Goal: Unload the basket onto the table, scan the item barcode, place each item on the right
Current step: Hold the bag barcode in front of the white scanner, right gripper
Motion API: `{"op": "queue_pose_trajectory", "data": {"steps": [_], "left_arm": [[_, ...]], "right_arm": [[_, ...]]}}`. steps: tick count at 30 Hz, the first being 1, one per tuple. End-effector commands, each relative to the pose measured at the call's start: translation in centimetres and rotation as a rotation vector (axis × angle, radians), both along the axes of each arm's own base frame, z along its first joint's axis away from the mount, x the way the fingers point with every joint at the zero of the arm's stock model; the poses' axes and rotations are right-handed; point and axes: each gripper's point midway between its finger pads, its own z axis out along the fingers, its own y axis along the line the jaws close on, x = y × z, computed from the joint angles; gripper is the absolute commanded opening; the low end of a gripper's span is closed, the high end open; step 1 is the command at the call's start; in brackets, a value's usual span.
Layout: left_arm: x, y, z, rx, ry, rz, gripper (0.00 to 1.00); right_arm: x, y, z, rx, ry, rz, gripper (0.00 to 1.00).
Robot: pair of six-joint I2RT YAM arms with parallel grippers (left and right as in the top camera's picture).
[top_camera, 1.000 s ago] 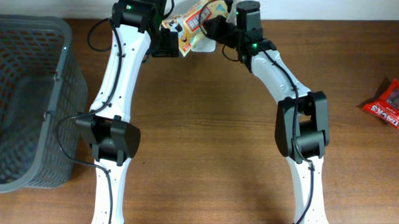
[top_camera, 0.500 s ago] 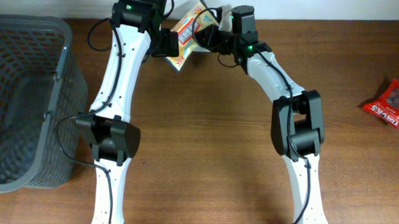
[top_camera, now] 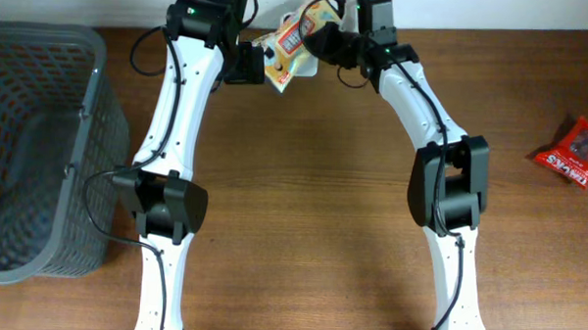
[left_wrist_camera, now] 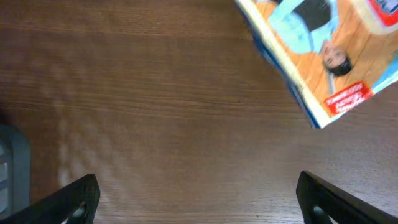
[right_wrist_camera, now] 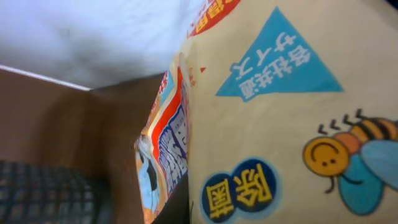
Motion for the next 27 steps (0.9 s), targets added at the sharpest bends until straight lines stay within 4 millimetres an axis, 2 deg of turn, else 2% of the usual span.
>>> {"op": "queue_pose_trajectory", "data": {"steps": [1,4,6,8,9,11,12,14,16,17,18,19,21,24,26,27], "left_arm": [[-0.1,-0.1,-0.2,0.008,0.004,-0.003,0.99],[-0.1,-0.1,-0.2,0.008,0.004,-0.003,0.99],[-0.1,-0.1,-0.2,0.008,0.004,-0.003,0.99],[-0.1,0.0,-0.2,0.009,0.004,-0.002,0.99],[-0.1,0.0,-0.2,0.009,0.004,-0.001,0.99],[-0.1,-0.1,-0.2,0.009,0.004,-0.002,0.99],[-0.1,-0.1,-0.2,0.009,0.004,-0.002,0.99],[-0.1,-0.1,-0.2,0.008,0.004,-0.003,0.99],[-0.1,-0.1,-0.2,0.008,0.004,-0.003,0.99],[-0.1,-0.1,-0.2,0.009,0.004,-0.002,0.99],[-0.1,-0.1,-0.2,0.009,0.004,-0.002,0.99],[-0.1,-0.1,-0.2,0.009,0.004,-0.002,0.99],[-0.1,-0.1,-0.2,0.009,0.004,-0.002,0.99],[-0.1,-0.1,-0.2,0.009,0.004,-0.003,0.99],[-0.1,-0.1,-0.2,0.009,0.004,-0.002,0.99],[-0.1,-0.1,-0.2,0.008,0.004,-0.003,0.99]], "right_arm": [[0.1,0.6,-0.3,-0.002,-0.029,0.031,0.04],[0.3,1.0,3.3,0.026,-0.121,0.077,0.04],[0.3,-0.4,8.4,0.036,-0.190,0.060,0.04],[-0.3,-1.9,12.0,0.033,-0.212,0.035,0.04],[-0.4,-2.4,12.4,0.029,-0.213,0.029,0.04],[0.2,-4.8,9.1,-0.071,-0.113,-0.099,0.04],[0.0,-4.4,6.7,-0.080,-0.067,-0.088,0.04],[-0.2,-2.3,0.5,-0.097,0.030,-0.045,0.04],[-0.4,-0.8,-1.5,-0.098,0.044,-0.018,0.04],[-0.5,0.0,-1.4,-0.089,0.031,-0.002,0.04],[-0.5,1.2,-0.3,-0.048,-0.004,0.042,0.04],[-0.4,1.2,-0.1,-0.042,-0.017,0.047,0.04],[0.2,0.3,1.8,-0.033,-0.052,0.031,0.04],[0.4,-1.7,7.4,-0.019,-0.139,0.021,0.04],[0.0,-3.6,10.2,-0.056,-0.170,-0.020,0.04],[-0.1,-5.3,11.3,-0.097,-0.170,-0.071,0.04]]}}
